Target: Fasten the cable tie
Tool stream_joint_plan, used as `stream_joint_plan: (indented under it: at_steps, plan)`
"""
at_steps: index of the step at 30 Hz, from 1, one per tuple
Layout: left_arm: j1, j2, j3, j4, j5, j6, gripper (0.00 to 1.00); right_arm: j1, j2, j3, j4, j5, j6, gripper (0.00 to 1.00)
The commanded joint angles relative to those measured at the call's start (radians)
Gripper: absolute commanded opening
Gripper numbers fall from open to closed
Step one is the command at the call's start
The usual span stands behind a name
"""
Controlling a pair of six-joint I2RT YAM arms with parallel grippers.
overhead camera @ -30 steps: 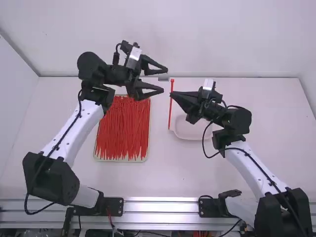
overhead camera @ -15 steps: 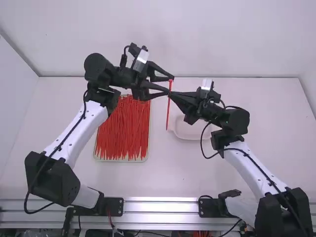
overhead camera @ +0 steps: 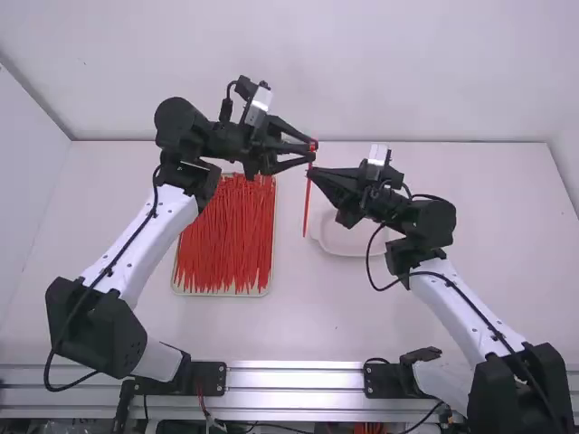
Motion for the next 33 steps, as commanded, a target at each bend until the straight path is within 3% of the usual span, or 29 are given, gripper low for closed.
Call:
stream_joint_plan:
  at_steps: [1, 9, 12, 13, 14, 23, 33]
  plan:
    - [-0.011, -0.006, 0.028, 0.004, -0.013, 0.001, 0.02, -0.002, -0.01, 0.014, 0.008, 0.005, 0.0, 0.0]
    - [-0.011, -0.006, 0.028, -0.018, -0.04, -0.021, 0.02, -0.002, -0.01, 0.014, 0.005, 0.005, 0.0, 0.0]
    - [-0.011, -0.006, 0.028, -0.023, -0.044, -0.022, 0.02, -0.002, -0.01, 0.014, 0.0, 0.002, 0.0, 0.18]
    - [-0.01, -0.006, 0.028, -0.03, -0.046, -0.023, 0.02, -0.002, -0.01, 0.014, -0.012, 0.002, 0.0, 0.39]
    - [-0.007, -0.006, 0.028, -0.045, -0.06, -0.026, 0.02, -0.003, -0.01, 0.014, -0.027, 0.005, 0.0, 0.96]
    - [0.065, -0.006, 0.028, -0.183, -0.182, -0.069, 0.02, -0.068, -0.009, 0.014, -0.083, -0.025, 0.008, 0.99]
    - [0.157, -0.003, 0.028, -0.283, -0.271, -0.148, 0.02, -0.074, -0.009, 0.014, -0.283, -0.024, -0.281, 0.98]
